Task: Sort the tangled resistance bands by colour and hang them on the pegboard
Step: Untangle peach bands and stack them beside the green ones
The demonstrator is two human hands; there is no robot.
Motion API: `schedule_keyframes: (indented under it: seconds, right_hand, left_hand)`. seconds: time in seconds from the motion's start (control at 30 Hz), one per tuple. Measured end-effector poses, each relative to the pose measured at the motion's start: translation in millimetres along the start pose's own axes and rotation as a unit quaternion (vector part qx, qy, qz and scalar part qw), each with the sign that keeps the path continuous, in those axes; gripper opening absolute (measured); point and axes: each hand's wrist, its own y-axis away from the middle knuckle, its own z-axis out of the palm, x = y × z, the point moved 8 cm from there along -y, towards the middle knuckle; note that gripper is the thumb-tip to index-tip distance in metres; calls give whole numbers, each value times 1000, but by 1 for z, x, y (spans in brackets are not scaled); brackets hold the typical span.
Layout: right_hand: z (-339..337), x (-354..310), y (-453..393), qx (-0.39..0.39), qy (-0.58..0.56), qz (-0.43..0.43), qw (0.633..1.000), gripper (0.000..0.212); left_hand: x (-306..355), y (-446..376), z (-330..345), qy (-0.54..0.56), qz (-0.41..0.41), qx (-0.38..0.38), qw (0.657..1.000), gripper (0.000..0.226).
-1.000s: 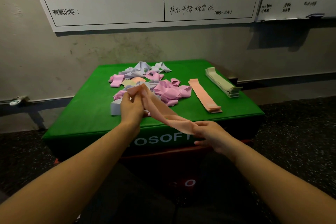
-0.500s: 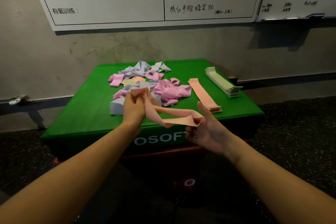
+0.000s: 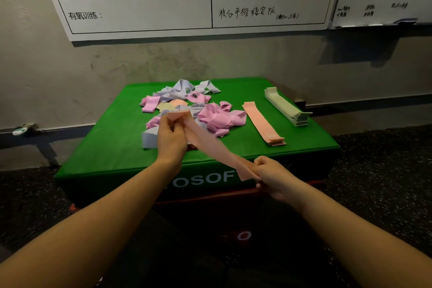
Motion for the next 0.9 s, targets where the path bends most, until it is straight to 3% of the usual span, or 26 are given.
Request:
schedule_keyframes:
  seconds: [0.1, 0.17, 0.23, 0.33, 0.53, 0.63, 0.77, 0.9]
  right_hand:
    - [-5, -2, -2, 32, 114, -42, 992, 21]
    - [-1, -4, -2, 12, 140, -51, 989, 18]
    - [10, -3, 0, -51, 23, -22, 998, 14]
    - [22, -5, 8, -158, -177, 13, 971, 16]
    - [20, -17, 16, -231, -314, 16, 921, 49]
    - [11, -16, 12, -220, -352, 16, 909, 66]
    - [3, -6, 6, -140, -225, 30, 964, 43]
    - [-12, 3, -1, -5, 27, 0, 1000, 26]
  left_hand:
    - [3, 3, 7, -12, -5, -15, 1000, 15]
    - [4, 4, 10, -20, -14, -20, 999, 16]
    - [4, 3, 12, -20, -28, -23, 999, 19]
    - [2, 0, 11, -14, -54, -16, 998, 26]
    - [-5, -6, 3, -20, -63, 1, 998, 25]
    - [-9, -9, -2, -14, -64, 10, 998, 25]
    - [-9, -10, -5, -33, -51, 23, 998, 24]
    - [-3, -7, 6, -41, -20, 7, 999, 19]
